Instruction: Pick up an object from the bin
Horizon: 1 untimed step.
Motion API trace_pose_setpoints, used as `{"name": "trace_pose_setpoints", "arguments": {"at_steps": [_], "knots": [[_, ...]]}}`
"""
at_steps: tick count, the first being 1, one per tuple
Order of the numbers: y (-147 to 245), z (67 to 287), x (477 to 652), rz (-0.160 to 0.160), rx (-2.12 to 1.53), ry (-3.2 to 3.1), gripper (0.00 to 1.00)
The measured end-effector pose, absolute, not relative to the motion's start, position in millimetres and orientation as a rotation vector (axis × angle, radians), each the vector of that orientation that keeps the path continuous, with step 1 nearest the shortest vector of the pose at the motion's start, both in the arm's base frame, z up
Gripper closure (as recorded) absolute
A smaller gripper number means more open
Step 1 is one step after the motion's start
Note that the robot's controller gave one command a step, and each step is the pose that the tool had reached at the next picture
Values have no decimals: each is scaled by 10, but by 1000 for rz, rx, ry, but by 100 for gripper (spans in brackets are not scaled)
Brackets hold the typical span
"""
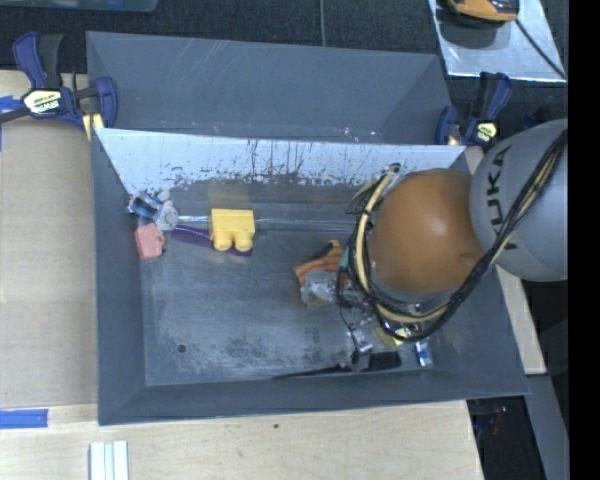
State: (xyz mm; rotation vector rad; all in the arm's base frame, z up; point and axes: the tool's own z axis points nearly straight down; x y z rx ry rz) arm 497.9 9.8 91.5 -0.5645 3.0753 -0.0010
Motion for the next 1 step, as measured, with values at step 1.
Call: {"name": "trace_pose_setpoints", "arguments": {"at_steps": [1], "knots": [[69,717,5039,8,-718,3044,100]]}}
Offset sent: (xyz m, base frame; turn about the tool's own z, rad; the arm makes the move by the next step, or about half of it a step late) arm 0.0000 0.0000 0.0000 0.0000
